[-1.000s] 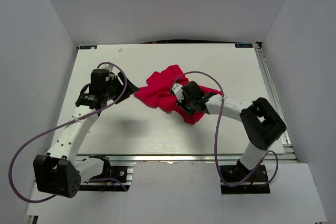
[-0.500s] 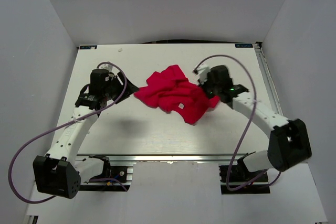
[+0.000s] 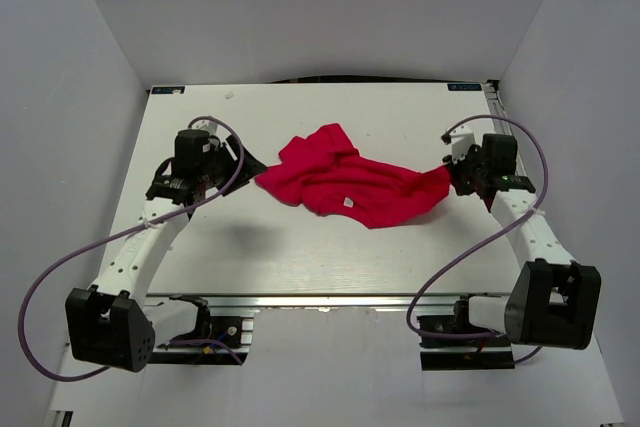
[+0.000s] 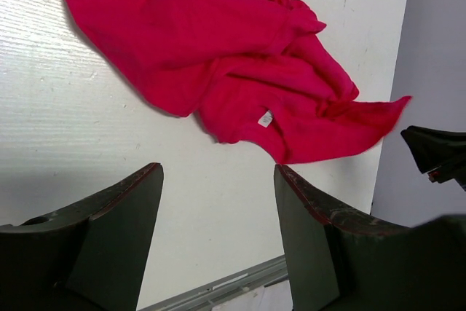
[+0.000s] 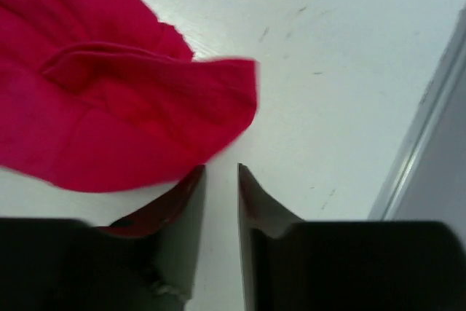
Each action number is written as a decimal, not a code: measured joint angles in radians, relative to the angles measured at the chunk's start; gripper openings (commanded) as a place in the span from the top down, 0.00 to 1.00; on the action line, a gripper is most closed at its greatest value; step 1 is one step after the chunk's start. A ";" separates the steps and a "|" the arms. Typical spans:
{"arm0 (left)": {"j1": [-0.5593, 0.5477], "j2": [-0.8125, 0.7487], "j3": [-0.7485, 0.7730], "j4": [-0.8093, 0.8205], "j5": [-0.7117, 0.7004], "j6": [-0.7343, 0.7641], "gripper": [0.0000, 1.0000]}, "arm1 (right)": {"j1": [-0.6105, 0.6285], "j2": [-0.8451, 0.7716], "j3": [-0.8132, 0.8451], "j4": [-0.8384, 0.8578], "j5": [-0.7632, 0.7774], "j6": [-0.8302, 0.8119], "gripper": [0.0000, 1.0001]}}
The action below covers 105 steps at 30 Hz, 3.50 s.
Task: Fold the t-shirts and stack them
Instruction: Flatten out the tshirt
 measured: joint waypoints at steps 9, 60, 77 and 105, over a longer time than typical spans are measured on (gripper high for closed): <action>0.000 0.002 0.002 0.003 0.003 0.000 0.27 | -0.016 -0.171 0.000 -0.173 -0.429 -0.299 0.35; 0.000 -0.026 -0.020 0.023 0.025 -0.026 0.27 | 0.449 0.244 -0.085 -0.005 -0.215 -0.441 0.43; 0.000 -0.027 -0.023 0.026 0.028 -0.026 0.27 | 0.340 0.219 -0.119 -0.084 -0.172 -0.681 0.52; 0.000 -0.046 -0.046 0.026 0.028 -0.034 0.27 | 0.258 0.259 -0.071 -0.164 -0.179 -0.765 0.98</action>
